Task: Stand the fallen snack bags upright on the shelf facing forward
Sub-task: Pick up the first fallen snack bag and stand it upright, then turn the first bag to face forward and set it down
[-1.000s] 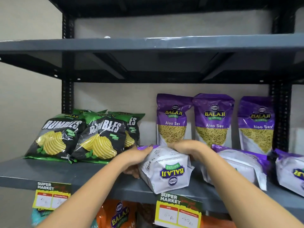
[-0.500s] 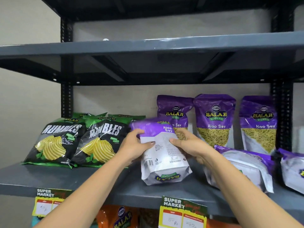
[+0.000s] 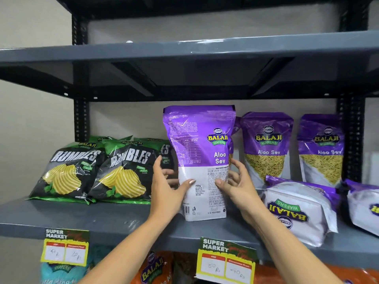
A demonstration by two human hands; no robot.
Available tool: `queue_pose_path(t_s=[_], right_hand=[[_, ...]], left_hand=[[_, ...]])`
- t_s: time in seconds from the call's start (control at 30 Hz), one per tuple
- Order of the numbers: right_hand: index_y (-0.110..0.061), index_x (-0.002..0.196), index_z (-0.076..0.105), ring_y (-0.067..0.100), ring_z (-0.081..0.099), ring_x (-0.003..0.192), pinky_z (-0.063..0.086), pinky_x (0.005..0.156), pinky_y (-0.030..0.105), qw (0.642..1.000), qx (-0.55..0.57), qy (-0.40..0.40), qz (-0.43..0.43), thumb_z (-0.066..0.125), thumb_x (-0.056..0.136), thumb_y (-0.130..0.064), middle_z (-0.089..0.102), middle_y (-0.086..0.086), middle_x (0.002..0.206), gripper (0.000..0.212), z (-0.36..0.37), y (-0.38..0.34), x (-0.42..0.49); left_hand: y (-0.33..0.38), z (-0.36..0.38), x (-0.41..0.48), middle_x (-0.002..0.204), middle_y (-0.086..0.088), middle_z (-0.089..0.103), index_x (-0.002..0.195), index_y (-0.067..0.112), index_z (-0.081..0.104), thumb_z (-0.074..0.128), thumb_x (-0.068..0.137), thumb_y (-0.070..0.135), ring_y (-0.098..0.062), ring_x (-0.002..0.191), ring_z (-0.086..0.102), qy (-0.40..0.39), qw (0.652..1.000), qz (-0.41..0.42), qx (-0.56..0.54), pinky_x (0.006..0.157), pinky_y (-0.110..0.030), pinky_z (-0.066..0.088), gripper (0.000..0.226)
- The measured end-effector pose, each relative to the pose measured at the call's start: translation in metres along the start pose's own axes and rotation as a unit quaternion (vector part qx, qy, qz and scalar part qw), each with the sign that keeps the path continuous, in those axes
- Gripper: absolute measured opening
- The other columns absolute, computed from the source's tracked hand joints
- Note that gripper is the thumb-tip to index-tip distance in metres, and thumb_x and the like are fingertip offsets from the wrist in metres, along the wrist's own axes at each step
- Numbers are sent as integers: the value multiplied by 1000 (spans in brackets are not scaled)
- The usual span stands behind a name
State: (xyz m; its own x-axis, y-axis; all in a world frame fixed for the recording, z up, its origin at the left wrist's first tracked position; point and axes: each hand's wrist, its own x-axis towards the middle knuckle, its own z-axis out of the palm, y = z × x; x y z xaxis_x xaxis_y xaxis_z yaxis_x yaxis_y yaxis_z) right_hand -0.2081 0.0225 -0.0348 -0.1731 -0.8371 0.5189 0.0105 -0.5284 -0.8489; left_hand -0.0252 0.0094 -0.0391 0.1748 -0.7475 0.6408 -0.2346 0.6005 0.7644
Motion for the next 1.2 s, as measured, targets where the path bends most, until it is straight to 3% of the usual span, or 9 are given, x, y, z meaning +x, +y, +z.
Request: queue_pose_path(t_s=[0.07, 0.17, 0.37, 0.5, 0.6, 0.73, 0.9, 1.1, 1.2], right_hand=[[-18, 143, 37, 17, 67, 99, 52, 86, 30, 999, 41, 11, 20, 70, 83, -5, 68, 10, 116, 70, 0, 0, 3], [-17, 135, 51, 16, 67, 99, 47, 80, 29, 987, 130, 56, 71, 58, 89, -45, 72, 5, 112, 54, 3, -2, 17], [-21, 127, 55, 0, 59, 39, 40, 47, 19, 982, 122, 34, 141, 16, 95, -63, 65, -11, 46, 65, 11, -5, 27], [-20, 97, 60, -3, 59, 37, 42, 40, 13, 981, 140, 48, 126, 18, 99, -55, 67, -11, 46, 55, 12, -3, 23], [-20, 100, 60, 4, 54, 41, 37, 52, 23, 984, 95, 84, 122, 24, 103, -43, 59, -8, 48, 43, 11, -4, 20], [-14, 100, 62, 9, 38, 52, 31, 42, 15, 991, 46, 93, 89, 38, 101, -14, 46, -3, 64, 24, 10, -3, 17], [-1, 100, 72, -5, 49, 39, 33, 40, 3, 990, -8, 133, 51, 36, 87, 13, 56, -2, 66, 40, 0, -3, 14], [-16, 113, 60, 0, 53, 67, 41, 47, 10, 989, 55, 122, 68, 49, 94, -11, 62, -6, 83, 22, 5, -20, 28], [-19, 89, 58, -5, 55, 45, 37, 37, 11, 988, 105, 41, 103, 53, 94, -22, 65, -13, 58, 8, 6, -25, 35]], left_hand=[[6, 2, -15, 127, -4, 47, 146, 20, 27, 79, 74, 31, -16, 112, 52, 58, 996, 39, 55, 96, -32, 46, 89], [20, 12, -43, 123, 8, 40, 130, 23, 48, 71, 78, 37, -10, 116, 36, 108, 979, 145, 95, 102, -28, 31, 58], [23, 42, -62, 116, 12, 30, 126, 29, 44, 69, 79, 35, -10, 116, 29, -48, 993, 43, 94, 95, -20, 24, 54], [21, 48, -50, 132, 2, 32, 133, 26, 38, 64, 84, 39, -20, 127, 28, -43, 994, -14, 102, 101, -28, 27, 58], [23, 49, -37, 141, -2, 31, 138, 26, 35, 54, 89, 47, -23, 133, 27, -55, 994, -69, 61, 110, -35, 25, 56], [22, 49, -20, 134, 0, 47, 132, 30, 44, 51, 87, 58, -15, 126, 46, -108, 983, -111, -94, 103, -31, 36, 53], [13, 45, -7, 129, 7, 56, 144, 30, 23, 72, 48, 77, -11, 118, 57, -114, 982, -114, -99, 105, -33, 41, 118], [-9, 32, 19, 112, -2, 70, 120, 17, 47, 72, 70, 42, -9, 91, 66, -185, 958, -146, -165, 85, -24, 52, 61], [-16, 19, 36, 115, -10, 68, 115, 15, 59, 59, 90, 19, -18, 101, 63, -235, 937, -162, -202, 90, -28, 48, 26]])
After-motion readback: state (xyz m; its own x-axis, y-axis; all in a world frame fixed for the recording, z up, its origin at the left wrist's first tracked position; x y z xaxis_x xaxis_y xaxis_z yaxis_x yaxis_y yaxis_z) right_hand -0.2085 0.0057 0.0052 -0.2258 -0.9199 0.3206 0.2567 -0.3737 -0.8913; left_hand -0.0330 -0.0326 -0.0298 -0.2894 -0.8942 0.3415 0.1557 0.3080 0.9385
